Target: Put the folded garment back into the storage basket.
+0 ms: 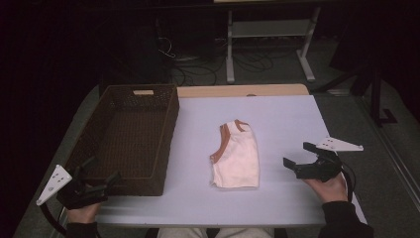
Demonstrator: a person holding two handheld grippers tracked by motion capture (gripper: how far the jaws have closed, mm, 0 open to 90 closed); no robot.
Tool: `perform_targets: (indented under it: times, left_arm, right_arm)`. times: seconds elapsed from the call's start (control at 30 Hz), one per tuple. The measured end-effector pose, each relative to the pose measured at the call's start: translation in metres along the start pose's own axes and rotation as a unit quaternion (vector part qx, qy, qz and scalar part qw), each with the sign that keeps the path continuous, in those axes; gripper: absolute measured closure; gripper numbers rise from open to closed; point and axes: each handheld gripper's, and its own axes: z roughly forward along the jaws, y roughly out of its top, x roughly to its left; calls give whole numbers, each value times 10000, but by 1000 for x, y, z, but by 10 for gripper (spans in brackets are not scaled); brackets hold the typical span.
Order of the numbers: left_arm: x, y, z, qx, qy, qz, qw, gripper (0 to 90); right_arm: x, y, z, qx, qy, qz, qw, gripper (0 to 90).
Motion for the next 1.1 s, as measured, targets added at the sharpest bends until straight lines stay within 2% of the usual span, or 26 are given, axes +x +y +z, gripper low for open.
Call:
perform_targets:
  times: [0.33,0.57,0.77,1.0,1.1]
  left_arm:
    - [-1,0,0,-2,-2,12,10000,0]
    - [-1,0,0,-5,10,23,10000,0]
    - [-1,0,0,-9,23,35,10000,0]
    - [-2,0,1,14,17,48,10000,0]
    - [-2,0,1,14,23,47,10000,0]
  right_arm:
    - [0,0,-1,-80,19,-43,10000,0]
    - [1,2,-1,-54,-22,-106,9999,0]
    - [1,4,0,123,10,-110,9999,0]
    - [5,9,-1,73,68,-28,9999,0]
    - [7,13,-1,109,47,-71,9999,0]
